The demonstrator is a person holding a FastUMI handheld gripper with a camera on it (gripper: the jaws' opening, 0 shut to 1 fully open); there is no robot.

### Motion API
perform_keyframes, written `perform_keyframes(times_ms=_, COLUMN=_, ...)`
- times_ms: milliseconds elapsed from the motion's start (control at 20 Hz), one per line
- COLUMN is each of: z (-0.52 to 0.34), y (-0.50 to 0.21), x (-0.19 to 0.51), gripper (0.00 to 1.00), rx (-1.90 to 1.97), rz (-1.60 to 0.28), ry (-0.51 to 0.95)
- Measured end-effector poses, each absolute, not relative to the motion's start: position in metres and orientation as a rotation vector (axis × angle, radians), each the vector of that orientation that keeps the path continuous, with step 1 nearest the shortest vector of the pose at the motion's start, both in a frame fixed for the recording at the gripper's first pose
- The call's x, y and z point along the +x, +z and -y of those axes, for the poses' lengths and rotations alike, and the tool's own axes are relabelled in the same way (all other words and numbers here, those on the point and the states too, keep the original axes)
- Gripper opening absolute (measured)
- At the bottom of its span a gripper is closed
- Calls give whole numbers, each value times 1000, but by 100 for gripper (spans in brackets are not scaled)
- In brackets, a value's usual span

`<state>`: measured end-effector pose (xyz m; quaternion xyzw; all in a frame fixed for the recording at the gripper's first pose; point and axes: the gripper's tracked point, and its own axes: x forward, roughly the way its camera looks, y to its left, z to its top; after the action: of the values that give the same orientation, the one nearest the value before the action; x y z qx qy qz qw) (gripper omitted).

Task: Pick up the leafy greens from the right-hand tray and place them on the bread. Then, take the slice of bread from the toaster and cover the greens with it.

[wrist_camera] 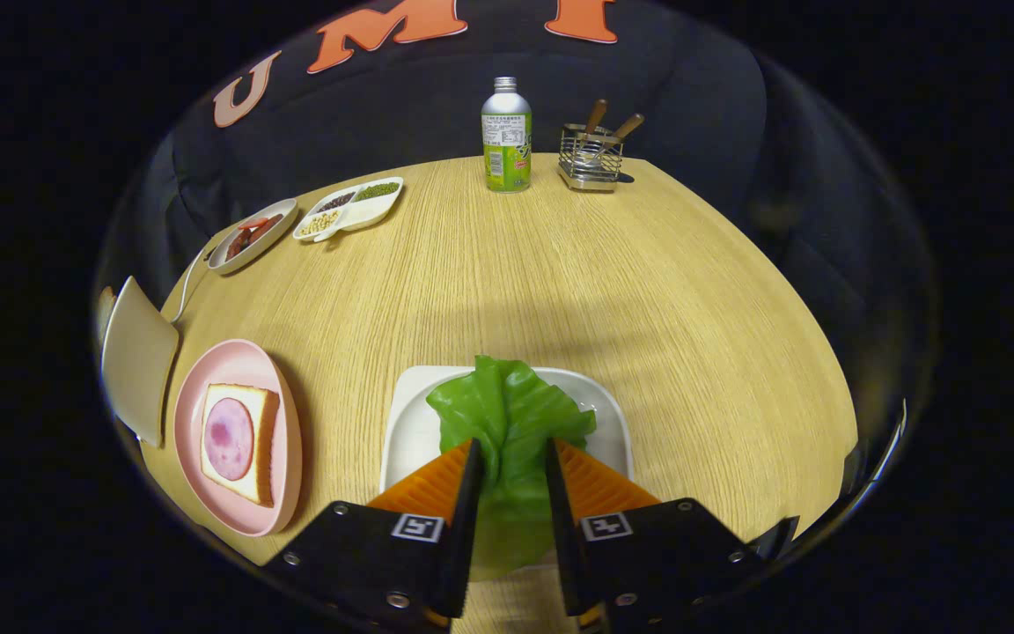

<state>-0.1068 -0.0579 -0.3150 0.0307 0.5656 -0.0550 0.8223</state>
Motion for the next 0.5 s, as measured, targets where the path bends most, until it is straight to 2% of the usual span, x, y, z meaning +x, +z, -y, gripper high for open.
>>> perform_keyframes(times_ms=50, z=57, y=-314, x=-106, gripper=27, rx=88, rz=-1200, ry=-113)
perform_keyframes(times_ms=150, z=53, y=-310, x=-103, gripper=15, rx=143, rz=-1182, ry=-92)
perform_keyframes(times_ms=350, z=45, y=-287, x=-90, gripper=3, rx=238, rz=-1109, ry=-66)
perform_keyframes(times_ms=500, z=46, y=-287, x=-89, gripper=3, rx=188, rz=-1093, ry=-54)
